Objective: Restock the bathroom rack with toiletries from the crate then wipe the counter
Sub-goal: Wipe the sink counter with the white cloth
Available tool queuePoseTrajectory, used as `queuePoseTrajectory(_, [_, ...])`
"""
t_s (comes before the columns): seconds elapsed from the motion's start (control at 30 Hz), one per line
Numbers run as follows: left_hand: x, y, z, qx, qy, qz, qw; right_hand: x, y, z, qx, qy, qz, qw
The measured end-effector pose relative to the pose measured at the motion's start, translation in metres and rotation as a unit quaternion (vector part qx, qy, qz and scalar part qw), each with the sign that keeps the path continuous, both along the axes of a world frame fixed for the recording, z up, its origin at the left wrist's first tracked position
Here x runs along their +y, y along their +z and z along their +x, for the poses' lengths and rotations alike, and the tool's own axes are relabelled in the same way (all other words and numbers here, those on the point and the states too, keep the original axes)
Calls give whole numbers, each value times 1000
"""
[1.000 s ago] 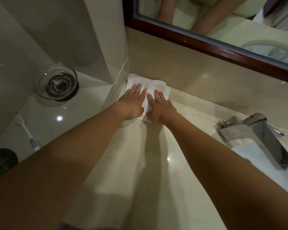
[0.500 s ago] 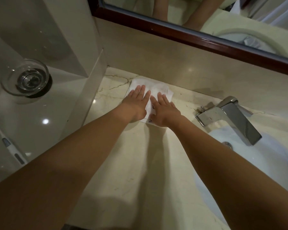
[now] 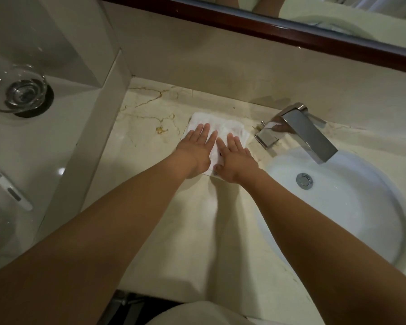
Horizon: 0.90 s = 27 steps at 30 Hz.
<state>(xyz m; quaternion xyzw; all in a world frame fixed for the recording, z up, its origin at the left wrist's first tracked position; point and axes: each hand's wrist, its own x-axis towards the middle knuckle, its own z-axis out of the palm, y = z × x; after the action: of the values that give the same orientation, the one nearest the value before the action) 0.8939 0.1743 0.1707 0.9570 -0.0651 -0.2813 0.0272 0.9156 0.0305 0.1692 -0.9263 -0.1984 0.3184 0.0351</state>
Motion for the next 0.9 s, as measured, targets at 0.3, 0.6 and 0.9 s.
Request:
queuePoseTrajectory(0.3, [-37,0,-61,0,14,11,1000,-37,-5,-54,-15,31,4,999])
queuePoseTrajectory(0.6, [-76,-5,-131,28,69,14,997,-77,-3,-115,-11,93,1,996])
queuePoseTrajectory(0.9, [-132,-6,-206,42,112,11,993,-128,-3,-174,12,138,-11,990])
